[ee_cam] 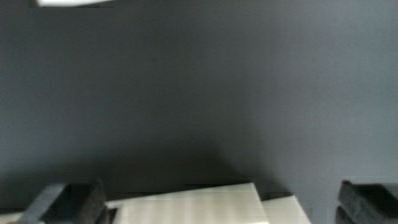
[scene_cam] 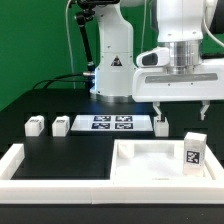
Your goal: Assemble square table
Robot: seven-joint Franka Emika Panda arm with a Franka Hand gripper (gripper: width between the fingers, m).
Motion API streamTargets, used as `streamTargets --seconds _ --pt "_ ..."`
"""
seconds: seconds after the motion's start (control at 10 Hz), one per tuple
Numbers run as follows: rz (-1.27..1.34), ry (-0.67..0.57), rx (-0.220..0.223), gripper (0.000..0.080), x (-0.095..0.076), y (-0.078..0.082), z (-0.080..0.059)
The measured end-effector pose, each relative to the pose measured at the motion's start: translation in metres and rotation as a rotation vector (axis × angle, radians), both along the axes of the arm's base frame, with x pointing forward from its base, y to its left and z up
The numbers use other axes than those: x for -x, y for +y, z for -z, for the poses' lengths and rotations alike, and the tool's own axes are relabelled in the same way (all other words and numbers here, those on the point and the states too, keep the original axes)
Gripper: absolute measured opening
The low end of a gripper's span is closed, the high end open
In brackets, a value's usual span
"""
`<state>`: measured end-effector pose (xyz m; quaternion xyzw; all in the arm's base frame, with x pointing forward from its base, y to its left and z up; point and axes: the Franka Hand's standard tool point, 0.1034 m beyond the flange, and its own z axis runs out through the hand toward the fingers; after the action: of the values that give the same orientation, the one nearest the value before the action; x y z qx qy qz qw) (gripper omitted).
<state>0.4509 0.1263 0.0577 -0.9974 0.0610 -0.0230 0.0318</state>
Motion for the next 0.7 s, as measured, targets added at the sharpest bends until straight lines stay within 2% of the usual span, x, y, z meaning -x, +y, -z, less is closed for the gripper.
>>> streamTargets --seconds 0.2,0.3,0.6,0.7 --pt "-0.166 0.042 0.038 0.0649 0.013 -0.010 0.016" --pt "-0.222 0.061 0.058 0.0649 0.019 -0.018 0.019" --pt "-0.195 0.079 0.052 0.0649 0.018 -0.016 0.018" --pt "-0.198 0.186 0.037 0.0649 0.027 -0.014 0.018"
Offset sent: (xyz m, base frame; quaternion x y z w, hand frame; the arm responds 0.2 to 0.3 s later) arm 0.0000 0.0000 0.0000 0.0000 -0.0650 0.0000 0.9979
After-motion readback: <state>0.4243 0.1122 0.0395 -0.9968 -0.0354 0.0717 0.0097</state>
